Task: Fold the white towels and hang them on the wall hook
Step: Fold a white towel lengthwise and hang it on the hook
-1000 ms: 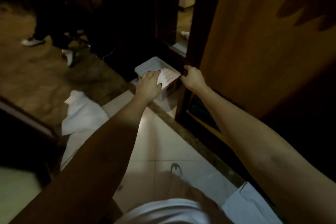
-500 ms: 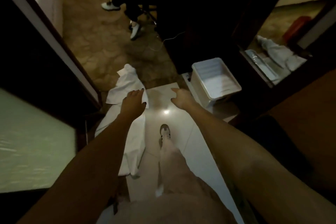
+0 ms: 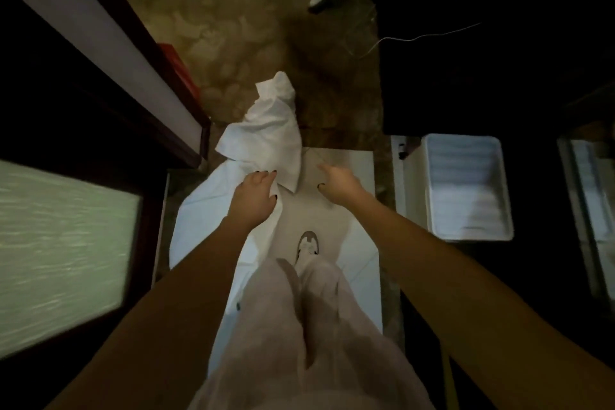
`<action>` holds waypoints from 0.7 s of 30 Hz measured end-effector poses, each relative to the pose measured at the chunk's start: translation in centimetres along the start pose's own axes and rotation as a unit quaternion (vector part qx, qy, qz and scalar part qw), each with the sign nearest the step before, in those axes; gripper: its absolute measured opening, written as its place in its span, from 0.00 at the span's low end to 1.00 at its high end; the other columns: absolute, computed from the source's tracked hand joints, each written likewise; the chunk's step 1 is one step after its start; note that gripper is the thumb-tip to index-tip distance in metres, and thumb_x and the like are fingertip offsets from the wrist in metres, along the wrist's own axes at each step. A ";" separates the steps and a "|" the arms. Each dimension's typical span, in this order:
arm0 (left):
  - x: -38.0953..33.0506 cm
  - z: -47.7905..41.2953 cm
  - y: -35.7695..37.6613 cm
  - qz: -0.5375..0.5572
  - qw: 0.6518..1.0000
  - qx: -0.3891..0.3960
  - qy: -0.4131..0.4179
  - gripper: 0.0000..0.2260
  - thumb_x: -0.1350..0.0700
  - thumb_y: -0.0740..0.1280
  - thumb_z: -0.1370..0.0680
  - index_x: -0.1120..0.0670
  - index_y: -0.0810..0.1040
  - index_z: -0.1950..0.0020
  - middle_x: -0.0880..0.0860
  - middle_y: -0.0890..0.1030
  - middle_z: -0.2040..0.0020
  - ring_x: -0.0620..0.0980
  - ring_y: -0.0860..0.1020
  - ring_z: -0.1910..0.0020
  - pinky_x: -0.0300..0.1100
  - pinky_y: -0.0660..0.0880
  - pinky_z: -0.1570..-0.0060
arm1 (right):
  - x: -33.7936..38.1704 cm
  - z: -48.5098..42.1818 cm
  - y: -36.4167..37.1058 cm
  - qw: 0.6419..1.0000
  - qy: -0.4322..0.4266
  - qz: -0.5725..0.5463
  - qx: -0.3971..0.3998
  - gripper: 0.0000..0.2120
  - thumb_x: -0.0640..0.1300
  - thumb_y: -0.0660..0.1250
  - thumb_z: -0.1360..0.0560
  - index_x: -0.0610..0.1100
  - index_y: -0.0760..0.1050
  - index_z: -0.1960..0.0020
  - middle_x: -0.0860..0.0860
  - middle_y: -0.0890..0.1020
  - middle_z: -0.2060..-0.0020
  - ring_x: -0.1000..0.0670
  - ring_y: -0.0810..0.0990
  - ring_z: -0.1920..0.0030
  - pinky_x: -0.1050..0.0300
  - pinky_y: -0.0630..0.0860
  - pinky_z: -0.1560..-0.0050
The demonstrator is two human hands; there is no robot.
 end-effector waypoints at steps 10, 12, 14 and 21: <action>10.7 -18.5 17.4 0.006 0.998 0.058 -0.013 0.25 0.54 0.61 0.20 0.55 0.59 0.24 0.56 0.65 0.26 0.55 0.61 0.27 0.47 0.60 0.30 | -6.6 -24.2 13.0 0.998 -0.024 0.032 0.053 0.22 0.44 0.61 0.20 0.45 0.65 0.26 0.41 0.73 0.34 0.38 0.71 0.35 0.44 0.71 0.37; 13.0 -22.5 22.7 0.004 0.997 0.072 -0.004 0.25 0.55 0.61 0.20 0.56 0.58 0.24 0.56 0.63 0.25 0.54 0.60 0.27 0.45 0.58 0.30 | -8.6 -29.4 17.3 0.997 -0.044 0.045 0.052 0.21 0.42 0.60 0.20 0.44 0.66 0.27 0.40 0.74 0.34 0.38 0.72 0.36 0.43 0.71 0.38; 15.4 -25.9 28.2 0.003 0.996 0.094 0.005 0.25 0.55 0.60 0.19 0.57 0.57 0.23 0.56 0.62 0.25 0.54 0.59 0.26 0.44 0.55 0.28 | -10.5 -34.1 22.1 0.995 -0.056 0.055 0.059 0.20 0.42 0.60 0.20 0.43 0.67 0.28 0.40 0.75 0.35 0.37 0.73 0.37 0.43 0.72 0.38; 23.5 -34.9 44.5 0.005 0.989 0.141 0.043 0.27 0.58 0.63 0.21 0.59 0.57 0.24 0.57 0.60 0.24 0.54 0.57 0.25 0.41 0.51 0.27 | -15.7 -46.2 37.1 0.988 -0.086 0.078 0.100 0.22 0.44 0.62 0.21 0.44 0.68 0.28 0.42 0.72 0.32 0.40 0.74 0.38 0.47 0.72 0.40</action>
Point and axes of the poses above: each hand's wrist, its own z-axis away from the middle knuckle, its own y-axis out of the palm, x = y × z, the point moved 10 cm from there along -z, towards the middle knuckle
